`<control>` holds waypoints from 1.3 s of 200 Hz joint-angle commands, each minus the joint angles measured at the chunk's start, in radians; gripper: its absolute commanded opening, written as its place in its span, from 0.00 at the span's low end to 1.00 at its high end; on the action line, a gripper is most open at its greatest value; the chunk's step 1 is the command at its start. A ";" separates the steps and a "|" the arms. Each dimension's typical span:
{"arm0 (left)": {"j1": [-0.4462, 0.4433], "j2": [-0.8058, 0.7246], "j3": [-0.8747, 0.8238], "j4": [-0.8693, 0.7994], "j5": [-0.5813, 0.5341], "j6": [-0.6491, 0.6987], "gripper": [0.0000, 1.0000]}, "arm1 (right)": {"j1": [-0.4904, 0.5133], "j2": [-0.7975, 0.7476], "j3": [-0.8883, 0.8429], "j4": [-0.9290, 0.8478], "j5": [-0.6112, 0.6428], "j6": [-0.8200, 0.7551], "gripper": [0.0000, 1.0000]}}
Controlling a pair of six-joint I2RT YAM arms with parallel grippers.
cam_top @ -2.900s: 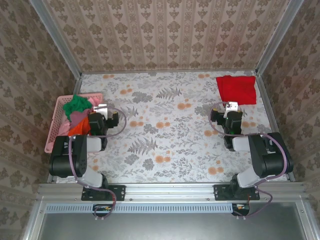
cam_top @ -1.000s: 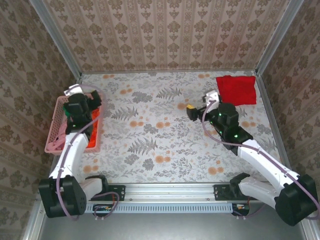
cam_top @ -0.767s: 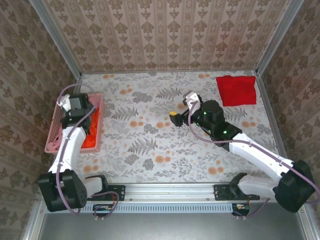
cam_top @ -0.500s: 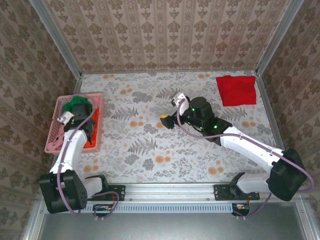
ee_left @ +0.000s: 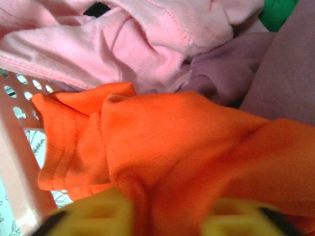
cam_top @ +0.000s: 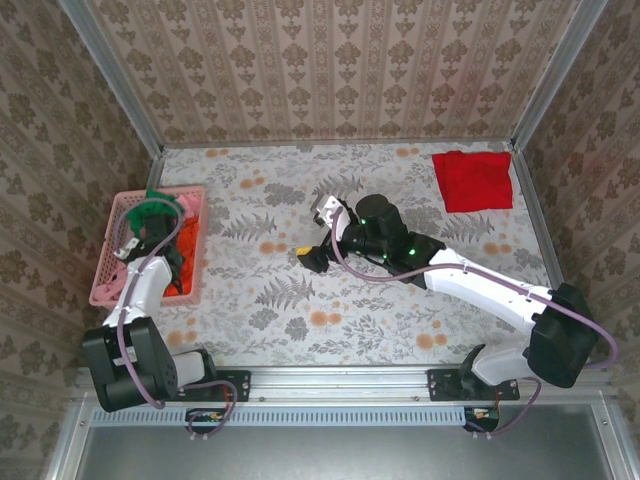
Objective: Fold and stack the t-shirts
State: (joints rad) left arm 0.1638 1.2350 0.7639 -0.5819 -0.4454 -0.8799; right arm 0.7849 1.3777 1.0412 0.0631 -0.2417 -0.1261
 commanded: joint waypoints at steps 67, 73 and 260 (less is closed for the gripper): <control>-0.063 -0.257 0.082 -0.045 -0.095 0.049 0.00 | 0.005 0.001 -0.022 0.029 -0.022 -0.021 1.00; -0.074 -0.263 0.110 -0.064 -0.108 0.051 0.00 | 0.005 0.001 -0.025 0.031 -0.021 -0.018 1.00; -0.483 0.106 0.987 0.109 0.022 0.587 0.00 | -0.014 -0.074 -0.163 0.134 0.083 0.049 1.00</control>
State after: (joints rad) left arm -0.2588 1.2972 1.6363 -0.5266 -0.4763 -0.3965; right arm 0.7830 1.3510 0.9054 0.1360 -0.1898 -0.1158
